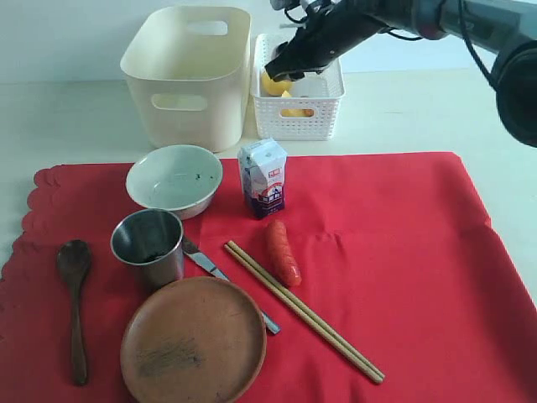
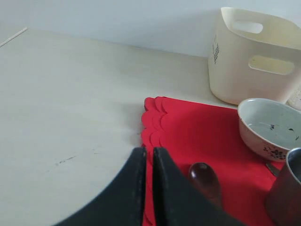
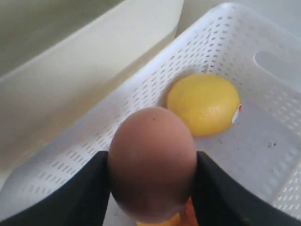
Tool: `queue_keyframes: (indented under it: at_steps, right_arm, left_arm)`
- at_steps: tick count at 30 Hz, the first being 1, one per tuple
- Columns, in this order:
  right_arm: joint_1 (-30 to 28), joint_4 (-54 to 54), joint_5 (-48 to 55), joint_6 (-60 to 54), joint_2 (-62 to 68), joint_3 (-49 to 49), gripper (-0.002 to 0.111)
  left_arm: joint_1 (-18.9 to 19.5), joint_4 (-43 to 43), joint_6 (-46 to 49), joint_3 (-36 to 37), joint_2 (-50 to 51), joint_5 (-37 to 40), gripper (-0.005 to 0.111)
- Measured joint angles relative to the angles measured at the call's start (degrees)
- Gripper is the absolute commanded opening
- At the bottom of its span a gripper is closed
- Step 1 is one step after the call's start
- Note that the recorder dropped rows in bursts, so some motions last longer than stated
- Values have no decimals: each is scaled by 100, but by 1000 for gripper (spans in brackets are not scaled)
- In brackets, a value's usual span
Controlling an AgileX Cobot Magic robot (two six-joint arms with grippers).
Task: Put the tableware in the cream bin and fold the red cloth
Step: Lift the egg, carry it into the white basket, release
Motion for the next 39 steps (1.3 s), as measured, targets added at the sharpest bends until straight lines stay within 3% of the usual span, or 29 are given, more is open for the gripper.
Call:
queue_keyframes:
  at_steps: [6,20,39]
  right_arm:
    - [57,-244,24,98,247,-109,5]
    - [57,-266,28,120,263,-122,75]
    - [57,-366,538,428,-507,-148,76]
  left_arm:
    - [0,0,0,0,0,0,8]
    - [0,0,0,0,0,0,8]
    - [0,0,0,0,0,0,8]
